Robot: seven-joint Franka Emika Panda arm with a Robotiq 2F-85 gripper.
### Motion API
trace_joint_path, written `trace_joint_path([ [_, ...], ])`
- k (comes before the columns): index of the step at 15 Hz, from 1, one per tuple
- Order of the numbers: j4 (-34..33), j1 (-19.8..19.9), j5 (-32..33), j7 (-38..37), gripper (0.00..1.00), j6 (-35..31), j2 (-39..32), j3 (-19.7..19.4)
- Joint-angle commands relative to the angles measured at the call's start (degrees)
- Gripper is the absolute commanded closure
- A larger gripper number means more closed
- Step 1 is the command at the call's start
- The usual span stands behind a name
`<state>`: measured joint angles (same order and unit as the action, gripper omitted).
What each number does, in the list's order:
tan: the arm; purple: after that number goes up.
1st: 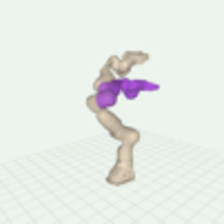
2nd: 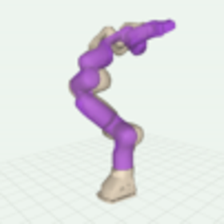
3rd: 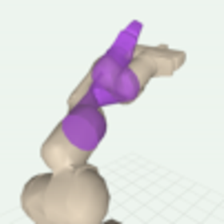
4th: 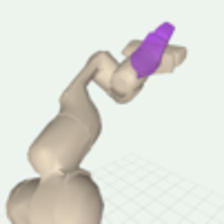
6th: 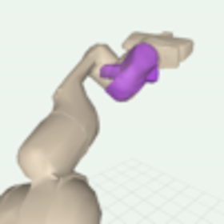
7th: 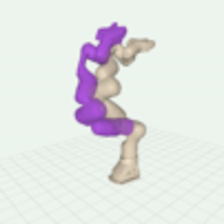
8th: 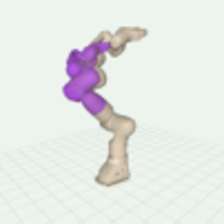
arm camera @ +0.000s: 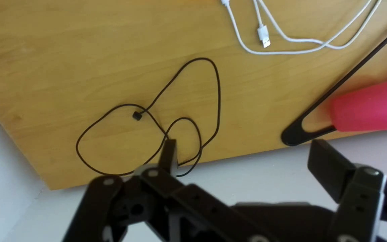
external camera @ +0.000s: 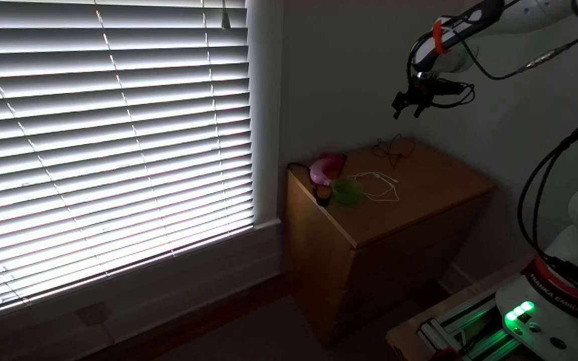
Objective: Move the black cable forward
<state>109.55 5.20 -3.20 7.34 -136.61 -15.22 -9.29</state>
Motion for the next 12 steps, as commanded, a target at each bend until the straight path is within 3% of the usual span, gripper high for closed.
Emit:
trace_joint_path([
  [1,-13.60,2.66,-1.62,-1.70,0.00,3.31,-11.48,1.78],
  [8,-30.75,7.30,-6.52,-3.14,0.00,1.97,-27.31,5.55],
  [9,-25.03,5.67,-3.72,-3.26,0.00,1.46,-22.71,4.16],
  [12,-29.17,6.90,-4.99,-3.18,0.00,1.47,-26.46,5.12],
])
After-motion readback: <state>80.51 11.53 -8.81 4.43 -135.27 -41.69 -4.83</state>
